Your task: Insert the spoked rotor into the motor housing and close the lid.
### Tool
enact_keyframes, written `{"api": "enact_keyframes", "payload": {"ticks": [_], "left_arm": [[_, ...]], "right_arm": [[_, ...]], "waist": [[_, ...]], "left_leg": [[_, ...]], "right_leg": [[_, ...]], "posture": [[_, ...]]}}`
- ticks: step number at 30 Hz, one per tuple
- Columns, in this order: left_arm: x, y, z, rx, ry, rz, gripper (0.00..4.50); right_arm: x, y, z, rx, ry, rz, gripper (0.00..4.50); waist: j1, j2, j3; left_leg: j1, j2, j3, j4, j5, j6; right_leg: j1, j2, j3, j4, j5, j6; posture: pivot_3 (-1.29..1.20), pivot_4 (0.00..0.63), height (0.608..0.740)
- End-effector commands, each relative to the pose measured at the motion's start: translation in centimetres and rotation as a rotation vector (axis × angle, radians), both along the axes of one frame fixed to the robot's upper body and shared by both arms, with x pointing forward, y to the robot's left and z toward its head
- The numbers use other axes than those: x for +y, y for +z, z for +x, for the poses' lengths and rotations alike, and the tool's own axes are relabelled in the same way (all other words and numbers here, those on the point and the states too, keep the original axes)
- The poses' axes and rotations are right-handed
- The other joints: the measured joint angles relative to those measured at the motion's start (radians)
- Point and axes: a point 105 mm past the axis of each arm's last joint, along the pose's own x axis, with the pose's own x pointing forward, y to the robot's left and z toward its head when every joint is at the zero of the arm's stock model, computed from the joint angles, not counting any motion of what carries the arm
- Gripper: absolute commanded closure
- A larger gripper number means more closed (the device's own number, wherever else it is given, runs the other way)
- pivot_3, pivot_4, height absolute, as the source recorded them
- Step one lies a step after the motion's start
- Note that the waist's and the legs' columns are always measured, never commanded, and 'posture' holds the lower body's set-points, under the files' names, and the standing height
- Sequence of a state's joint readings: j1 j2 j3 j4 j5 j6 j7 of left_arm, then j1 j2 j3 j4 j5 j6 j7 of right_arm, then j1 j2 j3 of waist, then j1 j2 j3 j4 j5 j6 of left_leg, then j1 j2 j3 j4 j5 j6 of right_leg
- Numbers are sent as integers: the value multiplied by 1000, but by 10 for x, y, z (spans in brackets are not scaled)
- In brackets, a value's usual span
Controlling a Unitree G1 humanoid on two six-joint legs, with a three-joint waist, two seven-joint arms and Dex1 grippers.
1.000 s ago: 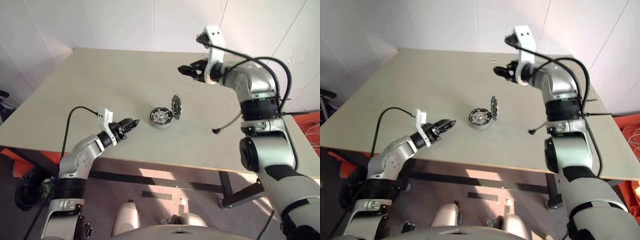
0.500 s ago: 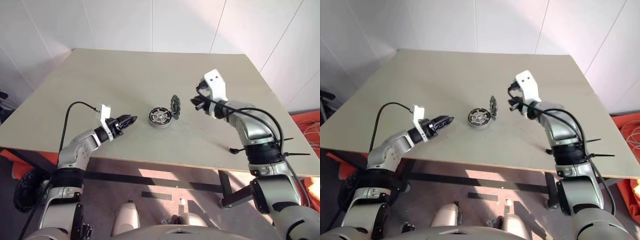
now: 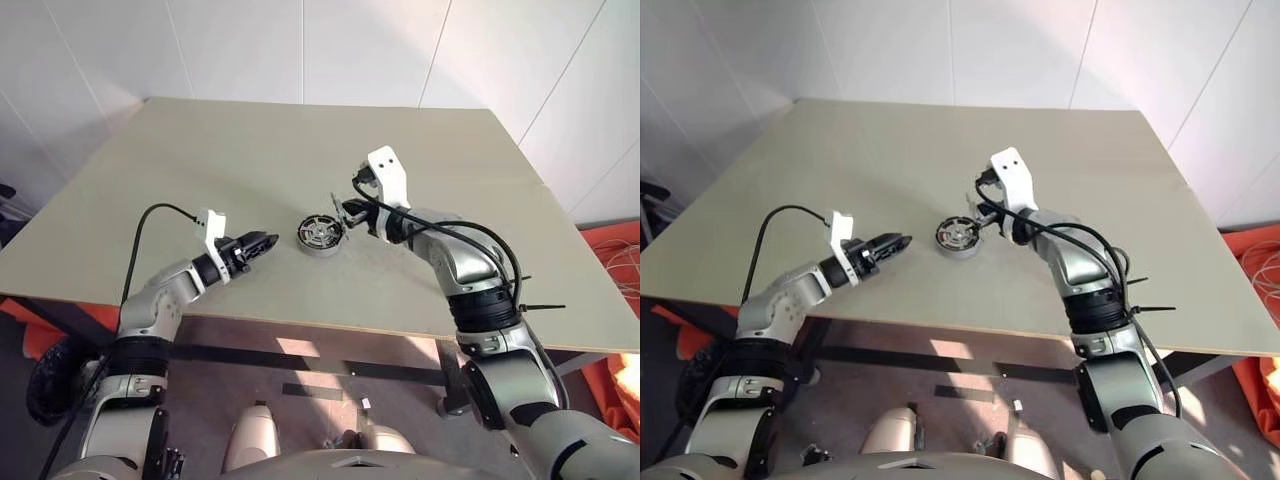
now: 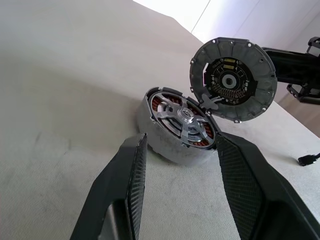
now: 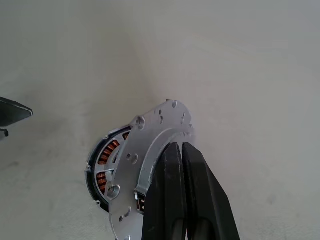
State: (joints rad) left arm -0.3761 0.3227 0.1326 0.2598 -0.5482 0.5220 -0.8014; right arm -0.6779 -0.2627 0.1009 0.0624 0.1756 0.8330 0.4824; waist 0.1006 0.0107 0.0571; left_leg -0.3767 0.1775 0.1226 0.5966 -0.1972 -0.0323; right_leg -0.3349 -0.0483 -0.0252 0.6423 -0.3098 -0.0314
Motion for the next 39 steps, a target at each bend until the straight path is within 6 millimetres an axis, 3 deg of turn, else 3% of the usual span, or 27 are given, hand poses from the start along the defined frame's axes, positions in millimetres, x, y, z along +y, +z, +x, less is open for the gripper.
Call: {"api": "enact_keyframes", "payload": {"ticks": [1,7,13,26,39], "left_arm": [[4,17,2,-61,19,-12,2200],[10,27,9,-91,55,-4,2200],[18,34,15,-114,83,4,2200],[33,42,17,-132,123,18,2200],[39,50,21,-148,137,26,2200]], "right_arm": [[9,23,-3,-53,55,34,4467],[6,20,10,-47,18,46,4467],[13,-7,10,21,58,48,4467],[15,-22,29,45,9,75,4467],[21,-49,30,75,-4,63,4467]], "waist": [[1,0,0],[-1,0,0],[-1,0,0],[-4,0,0],[-4,0,0]], "left_leg": [[0,0,0,0,0,0],[0,0,0,0,0,0],[0,0,0,0,0,-1],[0,1,0,0,0,-1],[0,1,0,0,0,-1]], "right_leg": [[0,0,0,0,0,0],[0,0,0,0,0,0],[0,0,0,0,0,0],[0,0,0,0,0,0],[0,0,0,0,0,0]], "posture": [[0,0,740],[0,0,740],[0,0,740],[0,0,740],[0,0,740]]}}
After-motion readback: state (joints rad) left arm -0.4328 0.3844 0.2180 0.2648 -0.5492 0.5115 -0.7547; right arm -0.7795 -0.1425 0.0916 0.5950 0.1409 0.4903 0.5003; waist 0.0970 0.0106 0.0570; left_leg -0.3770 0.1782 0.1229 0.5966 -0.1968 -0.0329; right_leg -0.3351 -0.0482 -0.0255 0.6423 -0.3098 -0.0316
